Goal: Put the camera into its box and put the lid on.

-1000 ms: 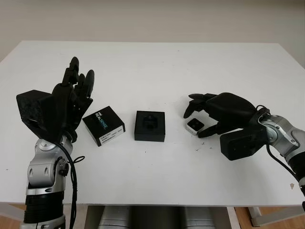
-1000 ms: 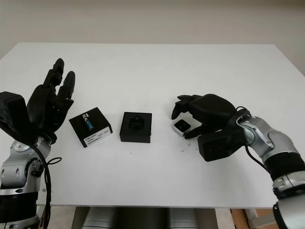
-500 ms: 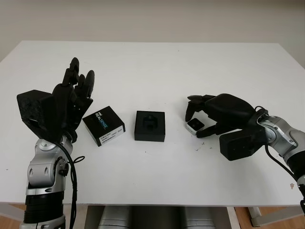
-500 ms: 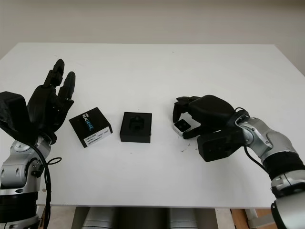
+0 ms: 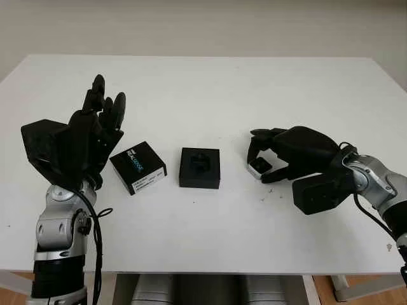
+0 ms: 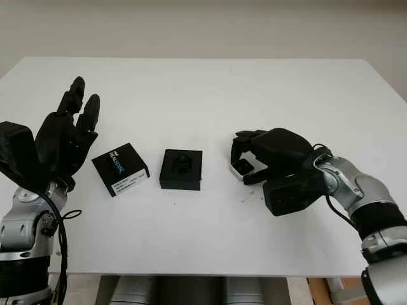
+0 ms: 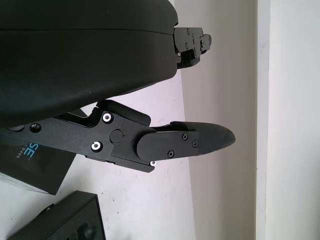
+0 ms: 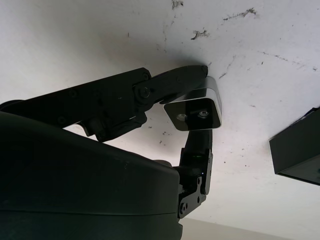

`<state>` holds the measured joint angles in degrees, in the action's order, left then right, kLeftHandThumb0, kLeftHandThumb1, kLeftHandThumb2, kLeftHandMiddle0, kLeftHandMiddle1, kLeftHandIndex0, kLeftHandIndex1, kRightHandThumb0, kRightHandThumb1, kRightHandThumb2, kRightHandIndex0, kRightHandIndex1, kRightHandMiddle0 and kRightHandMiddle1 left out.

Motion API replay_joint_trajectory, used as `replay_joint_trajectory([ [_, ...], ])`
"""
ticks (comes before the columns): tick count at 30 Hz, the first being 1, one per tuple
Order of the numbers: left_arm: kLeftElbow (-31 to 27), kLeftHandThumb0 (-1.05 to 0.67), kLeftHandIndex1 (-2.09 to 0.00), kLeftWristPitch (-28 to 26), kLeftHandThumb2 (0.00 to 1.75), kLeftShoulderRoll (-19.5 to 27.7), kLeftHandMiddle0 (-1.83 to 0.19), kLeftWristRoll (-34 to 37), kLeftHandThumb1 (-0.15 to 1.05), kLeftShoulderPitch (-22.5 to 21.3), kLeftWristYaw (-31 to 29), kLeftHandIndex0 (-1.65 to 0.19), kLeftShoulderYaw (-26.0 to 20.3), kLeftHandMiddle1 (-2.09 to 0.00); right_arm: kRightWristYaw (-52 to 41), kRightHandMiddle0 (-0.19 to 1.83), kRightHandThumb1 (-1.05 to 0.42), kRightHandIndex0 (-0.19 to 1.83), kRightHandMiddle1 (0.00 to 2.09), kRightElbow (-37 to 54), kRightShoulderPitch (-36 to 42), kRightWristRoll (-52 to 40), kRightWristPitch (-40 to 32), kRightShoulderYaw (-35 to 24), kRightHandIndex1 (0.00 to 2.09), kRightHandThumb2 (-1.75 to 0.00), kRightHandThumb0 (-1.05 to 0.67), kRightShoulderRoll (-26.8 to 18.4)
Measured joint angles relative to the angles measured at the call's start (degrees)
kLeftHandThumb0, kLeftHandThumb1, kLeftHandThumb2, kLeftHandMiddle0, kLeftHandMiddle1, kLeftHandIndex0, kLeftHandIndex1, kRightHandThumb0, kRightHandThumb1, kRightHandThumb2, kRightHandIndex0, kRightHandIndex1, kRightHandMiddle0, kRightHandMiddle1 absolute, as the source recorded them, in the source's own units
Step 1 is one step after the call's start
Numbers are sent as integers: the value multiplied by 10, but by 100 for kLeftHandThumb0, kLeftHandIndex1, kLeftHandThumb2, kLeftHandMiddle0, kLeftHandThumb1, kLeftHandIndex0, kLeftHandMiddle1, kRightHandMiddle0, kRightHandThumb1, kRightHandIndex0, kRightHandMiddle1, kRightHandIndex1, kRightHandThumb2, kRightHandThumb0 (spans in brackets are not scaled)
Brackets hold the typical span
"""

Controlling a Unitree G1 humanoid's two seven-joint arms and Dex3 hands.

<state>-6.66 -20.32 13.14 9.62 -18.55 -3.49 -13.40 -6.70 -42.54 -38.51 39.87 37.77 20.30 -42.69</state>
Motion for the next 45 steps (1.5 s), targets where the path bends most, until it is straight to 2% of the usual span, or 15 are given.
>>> replay_joint_trajectory([
  [4,0,-60,-5,0,44,0,9,0,105,5,1,9,0,-6,0,33,-94,23,121,0,0,-7,3,0,5,-5,-39,0],
  [7,0,-60,-5,0,45,0,9,0,105,8,1,9,0,-5,-2,38,-94,25,132,0,0,-18,3,0,6,-5,-37,1],
  [14,-2,-60,-5,1,44,-1,9,0,105,9,3,10,0,-5,-22,40,-94,28,142,3,1,-43,-2,-3,7,-5,-36,5],
  [25,-2,-61,-4,2,45,-2,9,1,105,12,4,11,0,-5,-12,41,-91,31,143,4,1,-42,-9,-4,7,-5,-36,5],
  [30,-3,-61,-5,2,46,-7,9,1,105,13,6,11,0,-5,-37,41,-91,28,145,14,12,-85,-48,-22,5,-5,-33,18],
  [36,-12,-60,-5,0,49,-12,9,0,105,16,13,11,5,-5,-81,37,-91,26,159,46,28,-152,-104,-51,5,-5,-31,51],
  [45,-19,-59,-5,-5,51,-22,10,1,105,20,16,12,9,-5,-106,32,-91,28,171,92,33,-184,-181,-70,6,-5,-32,79],
])
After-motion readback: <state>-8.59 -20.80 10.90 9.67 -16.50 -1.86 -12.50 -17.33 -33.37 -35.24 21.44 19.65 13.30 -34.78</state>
